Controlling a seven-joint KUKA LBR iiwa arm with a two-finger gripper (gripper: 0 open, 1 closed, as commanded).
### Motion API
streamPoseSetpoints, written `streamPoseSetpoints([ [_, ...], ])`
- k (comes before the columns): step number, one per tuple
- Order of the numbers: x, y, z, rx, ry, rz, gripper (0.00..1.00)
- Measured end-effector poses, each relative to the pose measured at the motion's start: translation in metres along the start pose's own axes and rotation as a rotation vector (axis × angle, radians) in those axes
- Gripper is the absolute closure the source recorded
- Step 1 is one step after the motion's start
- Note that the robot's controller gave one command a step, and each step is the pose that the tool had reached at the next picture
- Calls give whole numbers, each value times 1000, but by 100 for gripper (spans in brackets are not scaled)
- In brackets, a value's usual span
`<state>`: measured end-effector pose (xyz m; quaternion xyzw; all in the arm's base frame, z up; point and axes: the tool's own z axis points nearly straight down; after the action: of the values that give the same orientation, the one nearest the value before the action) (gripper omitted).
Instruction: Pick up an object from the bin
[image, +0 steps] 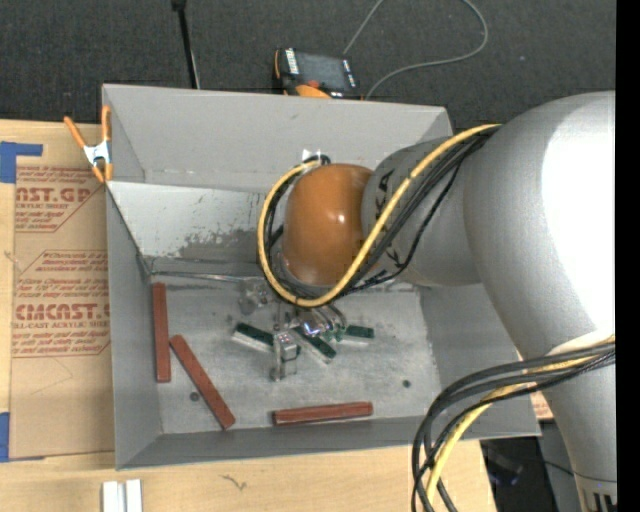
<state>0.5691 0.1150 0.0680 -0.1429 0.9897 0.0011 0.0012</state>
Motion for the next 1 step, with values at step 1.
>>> streamPoseSetpoints([
  [1, 1, -1, -2, 0, 1, 3, 100],
])
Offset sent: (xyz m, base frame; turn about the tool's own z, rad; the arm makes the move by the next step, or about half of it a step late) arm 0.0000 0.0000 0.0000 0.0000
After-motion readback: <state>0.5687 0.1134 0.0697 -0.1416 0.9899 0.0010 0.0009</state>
